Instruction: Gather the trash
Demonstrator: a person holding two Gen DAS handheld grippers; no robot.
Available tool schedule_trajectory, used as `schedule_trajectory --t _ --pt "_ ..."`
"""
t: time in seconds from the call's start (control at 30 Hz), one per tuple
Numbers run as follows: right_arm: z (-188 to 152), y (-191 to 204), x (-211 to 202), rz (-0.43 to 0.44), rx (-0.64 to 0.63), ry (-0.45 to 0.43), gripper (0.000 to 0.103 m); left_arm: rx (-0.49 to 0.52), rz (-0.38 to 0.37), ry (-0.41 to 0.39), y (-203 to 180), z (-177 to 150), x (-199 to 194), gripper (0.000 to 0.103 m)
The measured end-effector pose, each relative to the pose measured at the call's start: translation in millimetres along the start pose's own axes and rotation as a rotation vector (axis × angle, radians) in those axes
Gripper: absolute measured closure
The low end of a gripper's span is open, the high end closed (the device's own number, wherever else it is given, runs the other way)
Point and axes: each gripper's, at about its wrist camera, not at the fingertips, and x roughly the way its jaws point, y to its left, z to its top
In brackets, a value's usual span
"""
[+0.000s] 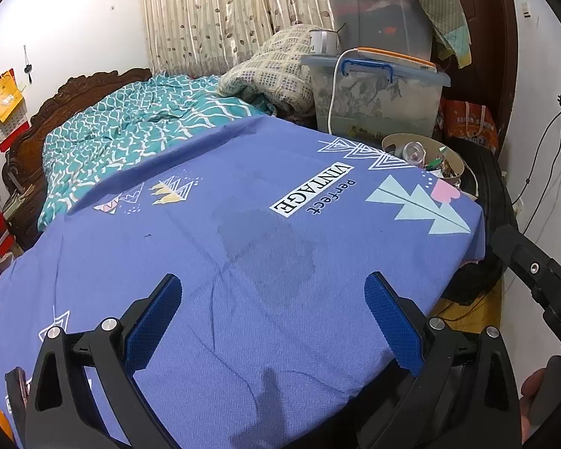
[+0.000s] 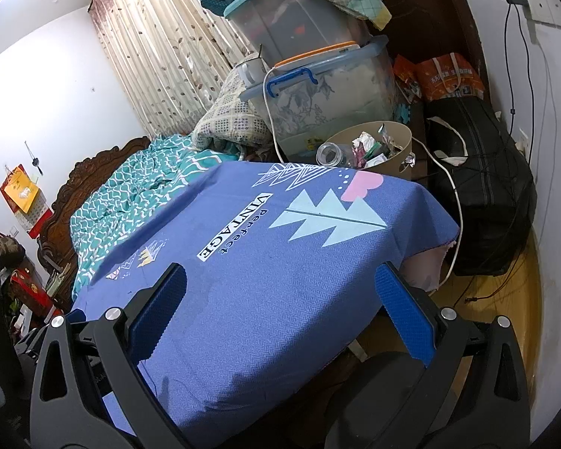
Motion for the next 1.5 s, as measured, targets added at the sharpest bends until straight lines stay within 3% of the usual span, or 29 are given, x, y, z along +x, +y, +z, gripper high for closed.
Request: schedule_trajectory --t 0.77,1.5 --pt "5.3 3.7 -3.3 -0.003 0.006 -0.007 0.003 0.015 -0.018 0.021 -1.1 -5.1 2.0 0.009" --pt "5.1 4.8 -1.2 -0.001 0.002 -0.005 0.003 0.015 0.011 0.033 3.0 -6.3 7.7 0.009"
